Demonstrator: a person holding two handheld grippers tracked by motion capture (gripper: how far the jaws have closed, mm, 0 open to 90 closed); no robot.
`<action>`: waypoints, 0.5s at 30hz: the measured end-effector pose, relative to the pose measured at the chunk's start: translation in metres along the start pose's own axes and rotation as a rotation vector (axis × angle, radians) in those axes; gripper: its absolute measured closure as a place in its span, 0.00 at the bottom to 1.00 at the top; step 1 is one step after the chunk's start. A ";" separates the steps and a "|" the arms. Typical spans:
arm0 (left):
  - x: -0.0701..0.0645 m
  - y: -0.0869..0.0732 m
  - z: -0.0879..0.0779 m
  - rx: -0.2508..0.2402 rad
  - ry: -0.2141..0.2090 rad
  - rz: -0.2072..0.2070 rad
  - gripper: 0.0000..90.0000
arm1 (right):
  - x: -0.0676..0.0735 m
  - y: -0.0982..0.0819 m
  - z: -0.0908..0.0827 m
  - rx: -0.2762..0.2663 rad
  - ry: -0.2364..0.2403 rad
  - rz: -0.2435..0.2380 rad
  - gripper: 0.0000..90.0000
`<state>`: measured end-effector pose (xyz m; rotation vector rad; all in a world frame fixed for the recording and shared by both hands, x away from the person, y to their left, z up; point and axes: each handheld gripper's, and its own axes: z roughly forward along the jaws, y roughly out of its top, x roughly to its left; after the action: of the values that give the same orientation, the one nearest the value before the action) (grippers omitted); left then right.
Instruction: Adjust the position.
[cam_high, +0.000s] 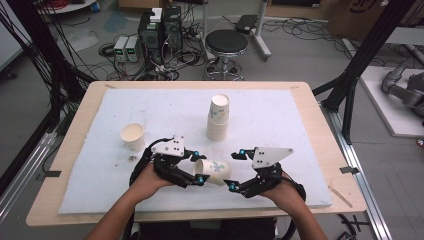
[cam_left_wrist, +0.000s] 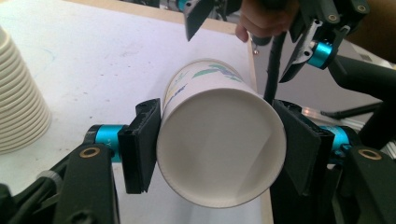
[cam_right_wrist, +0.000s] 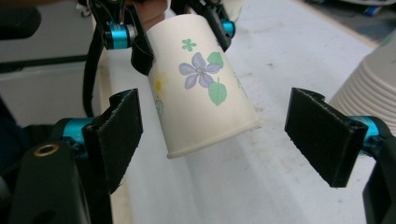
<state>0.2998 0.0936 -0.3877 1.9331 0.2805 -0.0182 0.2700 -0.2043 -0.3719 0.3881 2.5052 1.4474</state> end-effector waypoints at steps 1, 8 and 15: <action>0.000 -0.001 -0.001 -0.015 0.000 -0.004 0.40 | 0.000 -0.002 0.000 -0.011 -0.006 0.004 0.22; 0.000 -0.007 -0.006 -0.077 0.010 -0.016 0.40 | 0.001 -0.016 -0.002 -0.082 -0.007 0.048 0.22; -0.001 -0.009 -0.012 -0.106 0.021 -0.016 0.40 | 0.001 -0.026 -0.003 -0.125 -0.006 0.076 0.22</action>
<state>0.2957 0.1079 -0.3911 1.8266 0.3052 0.0061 0.2647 -0.2189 -0.3927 0.4688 2.4033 1.6188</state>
